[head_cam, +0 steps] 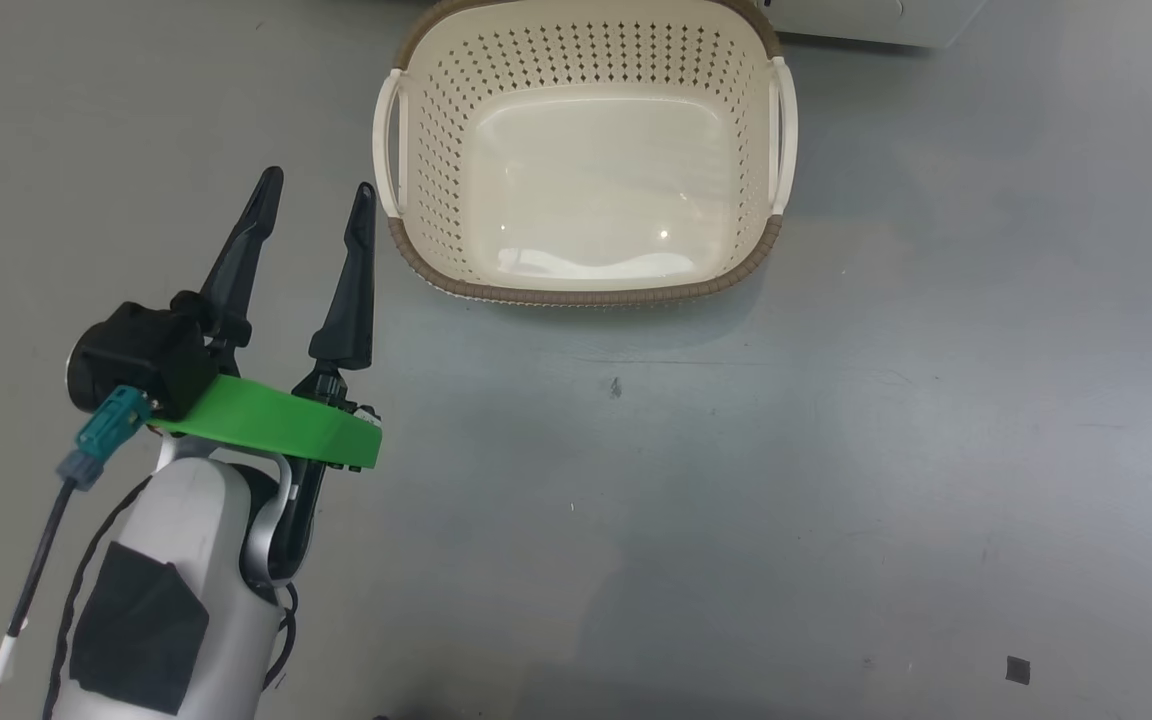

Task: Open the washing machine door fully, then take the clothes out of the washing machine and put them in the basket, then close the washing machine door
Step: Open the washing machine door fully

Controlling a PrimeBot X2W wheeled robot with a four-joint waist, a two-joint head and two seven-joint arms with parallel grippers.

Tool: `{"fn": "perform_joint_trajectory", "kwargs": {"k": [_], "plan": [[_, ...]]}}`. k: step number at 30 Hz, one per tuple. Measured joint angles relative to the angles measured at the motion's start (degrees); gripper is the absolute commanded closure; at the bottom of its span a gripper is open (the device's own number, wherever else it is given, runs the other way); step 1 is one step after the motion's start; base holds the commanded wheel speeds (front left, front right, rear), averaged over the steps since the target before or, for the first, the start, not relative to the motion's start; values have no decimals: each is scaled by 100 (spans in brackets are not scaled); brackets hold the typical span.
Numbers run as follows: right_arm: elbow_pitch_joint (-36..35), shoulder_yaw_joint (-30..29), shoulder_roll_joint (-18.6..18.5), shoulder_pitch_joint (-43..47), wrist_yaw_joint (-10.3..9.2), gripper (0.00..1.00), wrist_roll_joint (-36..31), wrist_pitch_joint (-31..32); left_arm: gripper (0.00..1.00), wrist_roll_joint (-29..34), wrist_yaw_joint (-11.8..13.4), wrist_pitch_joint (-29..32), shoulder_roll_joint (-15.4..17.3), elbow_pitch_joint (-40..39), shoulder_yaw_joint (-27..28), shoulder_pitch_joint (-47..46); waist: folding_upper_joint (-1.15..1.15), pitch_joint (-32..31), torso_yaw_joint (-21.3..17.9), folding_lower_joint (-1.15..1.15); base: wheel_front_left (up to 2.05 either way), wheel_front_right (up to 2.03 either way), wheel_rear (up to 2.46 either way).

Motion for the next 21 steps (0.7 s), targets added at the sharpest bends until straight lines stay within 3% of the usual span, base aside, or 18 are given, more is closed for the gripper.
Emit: {"fn": "perform_joint_trajectory", "kwargs": {"k": [10, 21], "plan": [[274, 43, 9, 112, 350, 100, 291, 501, 0, 45, -31, -1, -8, 51, 121, -44, 0, -116, -62, 0, 0, 0, 0], [406, 118, 261, 432, 565, 100, 573, 1046, 0, 135, -51, -1, -20, 160, 164, -42, 0, -360, -175, 0, 0, 0, 0]]}}
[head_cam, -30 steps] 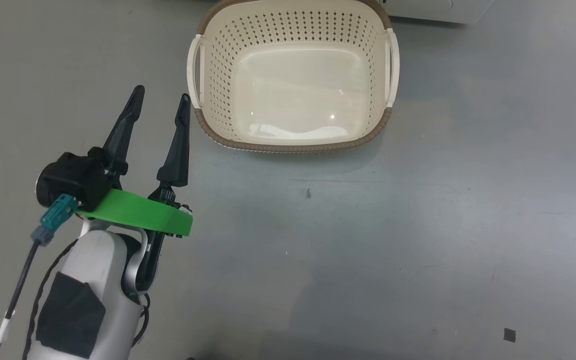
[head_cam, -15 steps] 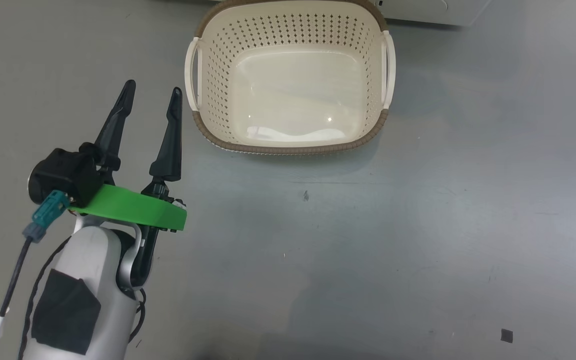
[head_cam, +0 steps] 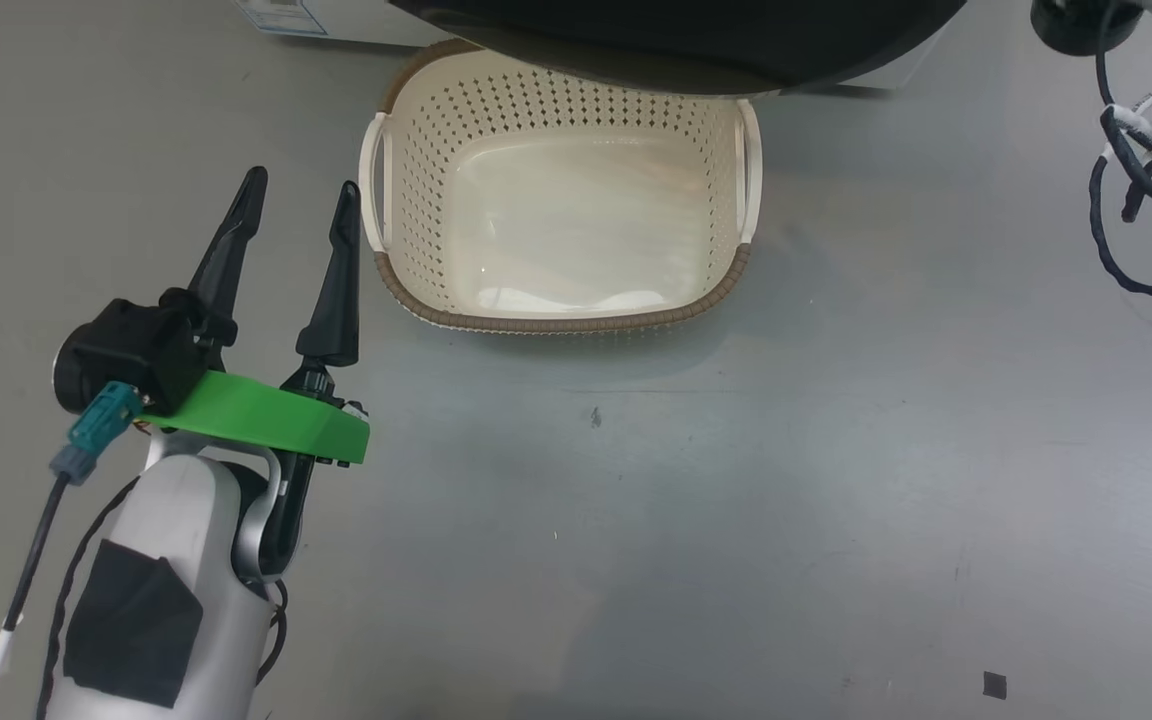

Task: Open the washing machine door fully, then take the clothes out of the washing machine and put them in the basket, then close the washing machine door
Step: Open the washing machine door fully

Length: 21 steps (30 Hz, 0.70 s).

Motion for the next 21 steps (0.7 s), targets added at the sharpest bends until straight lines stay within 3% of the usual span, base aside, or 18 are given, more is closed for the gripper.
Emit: {"fn": "perform_joint_trajectory", "kwargs": {"k": [21], "plan": [[-27, 256, 235, 937, 203, 100, 287, 762, 0, 31, -31, 0, -44, 256, 110, 207, 0, -575, -92, 0, 0, 0, 0]]}}
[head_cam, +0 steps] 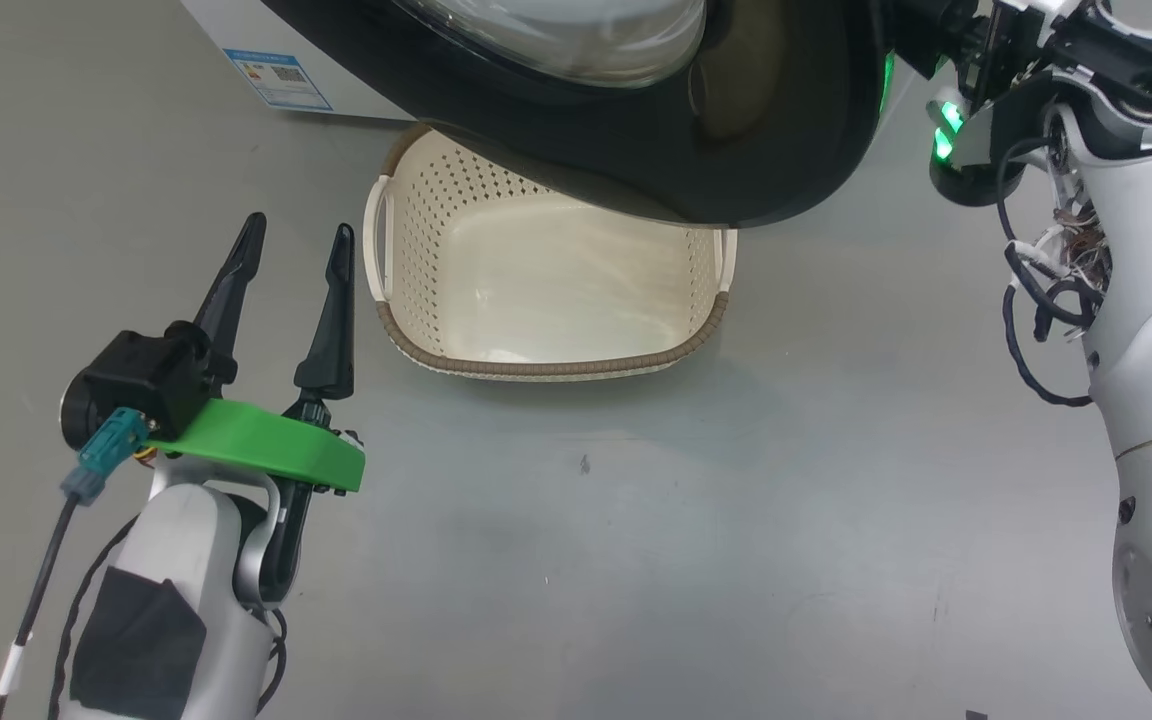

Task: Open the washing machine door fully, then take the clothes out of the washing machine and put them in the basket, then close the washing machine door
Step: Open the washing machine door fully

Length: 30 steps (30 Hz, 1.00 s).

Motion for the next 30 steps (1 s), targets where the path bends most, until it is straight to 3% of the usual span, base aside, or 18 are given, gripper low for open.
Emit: {"fn": "perform_joint_trajectory", "kwargs": {"k": [30], "plan": [[-772, 448, 246, 1637, 16, 100, 559, 250, 0, 58, 0, 0, -90, 511, -152, 644, 0, -1026, -26, 0, 0, 0, 0]]}}
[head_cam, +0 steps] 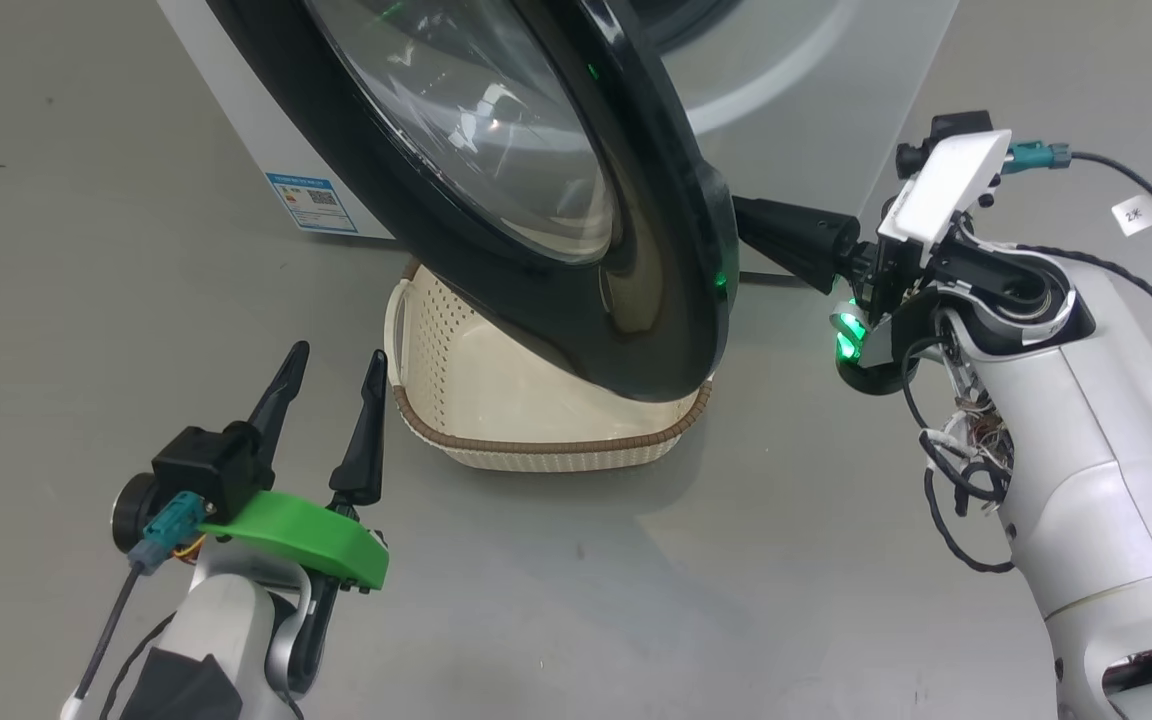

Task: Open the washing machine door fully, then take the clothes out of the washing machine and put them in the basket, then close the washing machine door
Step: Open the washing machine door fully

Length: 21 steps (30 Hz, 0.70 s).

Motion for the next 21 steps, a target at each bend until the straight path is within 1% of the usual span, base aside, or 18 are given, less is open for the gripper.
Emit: {"fn": "perform_joint_trajectory", "kwargs": {"k": [8, 21], "plan": [[-237, 415, -5, 422, 31, 100, 415, -10, 0, 122, 0, 0, -16, 80, -188, 97, 0, -226, 139, 0, 0, 0, 0], [-668, 1132, -8, 865, 31, 100, 1009, -218, 0, 118, 5, 0, -33, 125, -247, 149, 0, -485, 452, 0, 0, 0, 0]]}}
